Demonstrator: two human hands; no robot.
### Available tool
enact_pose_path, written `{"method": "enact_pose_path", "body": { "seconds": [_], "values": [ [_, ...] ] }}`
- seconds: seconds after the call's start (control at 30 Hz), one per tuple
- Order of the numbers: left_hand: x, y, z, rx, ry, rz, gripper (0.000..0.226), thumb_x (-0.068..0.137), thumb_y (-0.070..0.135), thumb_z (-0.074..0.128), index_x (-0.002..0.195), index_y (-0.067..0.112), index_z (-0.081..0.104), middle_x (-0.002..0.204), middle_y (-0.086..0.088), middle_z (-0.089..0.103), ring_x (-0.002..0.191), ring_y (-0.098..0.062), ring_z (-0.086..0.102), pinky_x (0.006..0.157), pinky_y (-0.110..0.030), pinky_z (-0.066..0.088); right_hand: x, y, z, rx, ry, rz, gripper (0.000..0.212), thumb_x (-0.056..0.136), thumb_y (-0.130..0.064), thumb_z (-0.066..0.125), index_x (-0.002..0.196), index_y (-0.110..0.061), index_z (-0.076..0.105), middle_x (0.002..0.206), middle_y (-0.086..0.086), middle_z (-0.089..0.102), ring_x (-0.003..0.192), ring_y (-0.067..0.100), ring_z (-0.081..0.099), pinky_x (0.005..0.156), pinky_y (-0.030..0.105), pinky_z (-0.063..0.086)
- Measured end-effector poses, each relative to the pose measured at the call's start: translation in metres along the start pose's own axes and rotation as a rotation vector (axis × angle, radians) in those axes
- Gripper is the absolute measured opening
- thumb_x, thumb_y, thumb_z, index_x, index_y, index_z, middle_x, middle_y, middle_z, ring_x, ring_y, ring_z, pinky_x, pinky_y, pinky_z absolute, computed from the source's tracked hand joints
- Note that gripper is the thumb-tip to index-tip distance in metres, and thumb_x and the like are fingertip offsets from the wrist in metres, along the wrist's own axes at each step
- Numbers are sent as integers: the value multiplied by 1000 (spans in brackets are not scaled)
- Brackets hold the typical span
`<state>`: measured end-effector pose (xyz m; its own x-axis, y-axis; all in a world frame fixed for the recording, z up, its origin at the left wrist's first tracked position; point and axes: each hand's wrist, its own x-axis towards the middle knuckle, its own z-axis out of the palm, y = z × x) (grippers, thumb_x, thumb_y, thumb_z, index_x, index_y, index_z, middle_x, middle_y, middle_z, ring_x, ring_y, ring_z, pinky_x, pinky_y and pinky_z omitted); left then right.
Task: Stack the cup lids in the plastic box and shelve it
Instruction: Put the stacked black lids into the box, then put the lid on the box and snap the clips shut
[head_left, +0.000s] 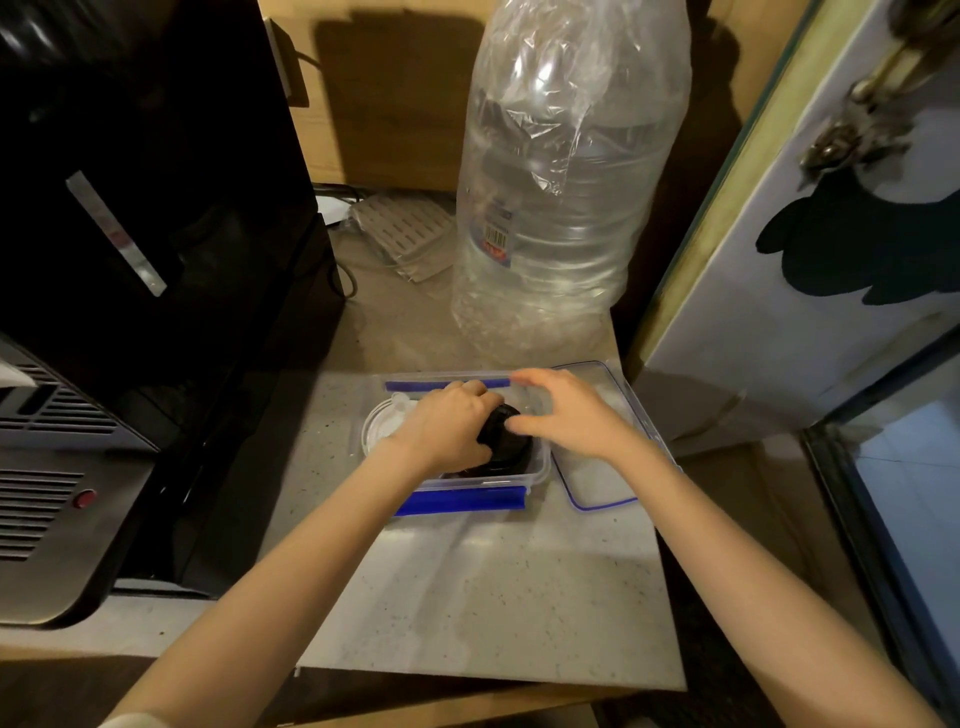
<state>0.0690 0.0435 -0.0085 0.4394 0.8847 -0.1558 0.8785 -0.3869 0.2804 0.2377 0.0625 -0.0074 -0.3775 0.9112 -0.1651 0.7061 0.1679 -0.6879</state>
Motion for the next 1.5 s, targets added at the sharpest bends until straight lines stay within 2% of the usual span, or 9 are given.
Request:
{"method": "enact_pose_path", "body": {
  "seconds": [0.23,0.53,0.73,0.83,0.93,1.1,1.27,1.33,1.5],
  "values": [
    [6,63,22,-176,230,160,34,85,24,56,115,9,60,121,-10,61,106,-31,58,86,-42,50,-27,43,-33,254,350,124,23,86,-12,60,108,-13,65,106,9,68,100,19,62,91,33,49],
    [21,116,91,-102,38,222,38,93,22,45,128,7,48,142,-15,44,134,-28,35,111,-37,29,-62,117,-19,143,386,619,47,93,-18,48,137,-7,37,138,18,48,126,33,46,100,41,40],
    [25,118,111,-3,5,181,38,92,11,44,130,7,45,140,-14,44,137,-31,31,115,-40,25,-68,129,-10,200,397,627,28,93,-5,45,119,-1,55,115,18,62,99,30,62,86,37,53],
    [23,121,111,50,8,164,41,93,8,42,134,5,39,143,-14,40,139,-30,26,112,-38,26,-69,125,-15,344,386,635,25,91,-6,50,116,-4,56,95,8,60,75,19,62,61,27,56],
    [19,124,106,-8,113,181,43,90,3,47,132,3,39,143,-19,41,136,-31,34,109,-38,34,-69,122,-26,549,503,601,22,92,-16,50,107,-4,61,76,3,62,67,15,60,61,30,53],
    [14,125,89,-303,562,175,25,85,12,55,109,5,58,105,-18,70,88,-28,70,77,-35,57,-64,109,-45,877,606,515,35,98,-31,34,84,-14,61,82,8,65,77,20,62,71,33,51],
    [0,124,45,-795,863,-49,18,88,10,56,104,4,62,95,-4,69,85,3,61,75,-2,44,-43,90,-45,851,600,458,38,99,-26,34,130,-8,47,130,13,54,120,24,51,101,38,41],
    [-8,117,26,-1022,879,-173,15,87,11,57,102,11,63,92,5,68,80,6,62,71,-7,47,-36,83,-44,808,585,426,42,98,-27,36,137,-12,38,143,9,44,131,22,42,110,38,33],
    [-27,68,-4,-1590,800,-389,20,89,10,53,108,6,61,90,-9,72,84,-24,69,73,-32,58,-17,62,-39,851,517,364,43,97,-27,41,138,-13,37,144,10,43,131,25,43,111,41,34]
  ]
}}
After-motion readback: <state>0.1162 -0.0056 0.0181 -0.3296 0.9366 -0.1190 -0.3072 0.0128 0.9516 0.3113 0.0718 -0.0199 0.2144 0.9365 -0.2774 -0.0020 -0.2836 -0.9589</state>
